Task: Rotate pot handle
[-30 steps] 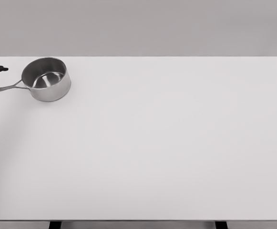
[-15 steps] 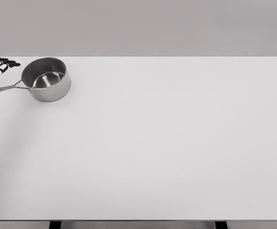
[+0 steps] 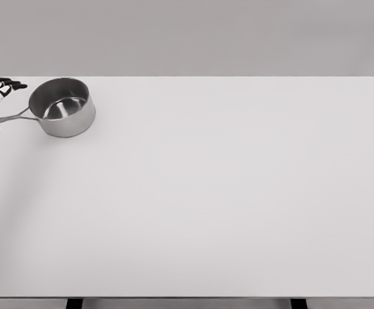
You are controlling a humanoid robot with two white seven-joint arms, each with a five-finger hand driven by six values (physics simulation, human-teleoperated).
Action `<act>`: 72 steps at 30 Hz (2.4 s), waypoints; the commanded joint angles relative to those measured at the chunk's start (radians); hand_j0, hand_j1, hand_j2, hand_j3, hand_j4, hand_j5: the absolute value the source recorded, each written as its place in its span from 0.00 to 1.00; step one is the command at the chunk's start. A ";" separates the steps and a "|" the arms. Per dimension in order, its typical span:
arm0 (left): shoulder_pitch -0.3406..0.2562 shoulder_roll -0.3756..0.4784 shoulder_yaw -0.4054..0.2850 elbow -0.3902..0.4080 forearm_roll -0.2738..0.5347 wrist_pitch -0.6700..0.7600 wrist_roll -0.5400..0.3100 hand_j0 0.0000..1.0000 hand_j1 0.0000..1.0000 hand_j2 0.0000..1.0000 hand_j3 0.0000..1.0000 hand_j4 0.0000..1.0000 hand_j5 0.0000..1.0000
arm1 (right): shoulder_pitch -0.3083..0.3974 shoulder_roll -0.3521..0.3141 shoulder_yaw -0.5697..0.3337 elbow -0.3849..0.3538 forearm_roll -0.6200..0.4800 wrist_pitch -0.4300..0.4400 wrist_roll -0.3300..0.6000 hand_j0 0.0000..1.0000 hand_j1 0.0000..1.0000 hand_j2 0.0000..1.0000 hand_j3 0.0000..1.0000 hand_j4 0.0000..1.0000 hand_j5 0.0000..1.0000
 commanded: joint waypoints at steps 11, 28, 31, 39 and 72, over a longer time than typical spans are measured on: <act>-0.029 0.007 0.002 0.074 -0.009 0.001 0.002 1.00 1.00 1.00 1.00 1.00 1.00 | 0.000 0.000 0.000 0.000 0.000 0.000 0.000 1.00 1.00 1.00 1.00 1.00 1.00; -0.058 -0.002 0.003 0.129 -0.038 0.001 0.002 1.00 1.00 1.00 1.00 1.00 1.00 | 0.000 0.000 0.000 0.000 0.000 0.000 0.000 1.00 1.00 1.00 1.00 1.00 1.00; -0.071 -0.002 -0.001 0.129 -0.038 0.001 0.002 1.00 1.00 1.00 1.00 1.00 1.00 | 0.000 0.000 0.000 0.000 0.000 0.000 0.000 1.00 1.00 1.00 1.00 1.00 1.00; -0.087 -0.030 -0.003 0.145 -0.081 0.001 0.004 1.00 1.00 1.00 1.00 1.00 1.00 | 0.000 0.000 0.000 0.000 0.000 0.000 0.000 1.00 1.00 1.00 1.00 1.00 1.00; -0.046 -0.048 -0.006 0.013 -0.058 0.001 0.002 1.00 1.00 1.00 1.00 1.00 1.00 | 0.000 0.000 0.000 0.000 0.000 0.000 0.000 1.00 1.00 1.00 1.00 1.00 1.00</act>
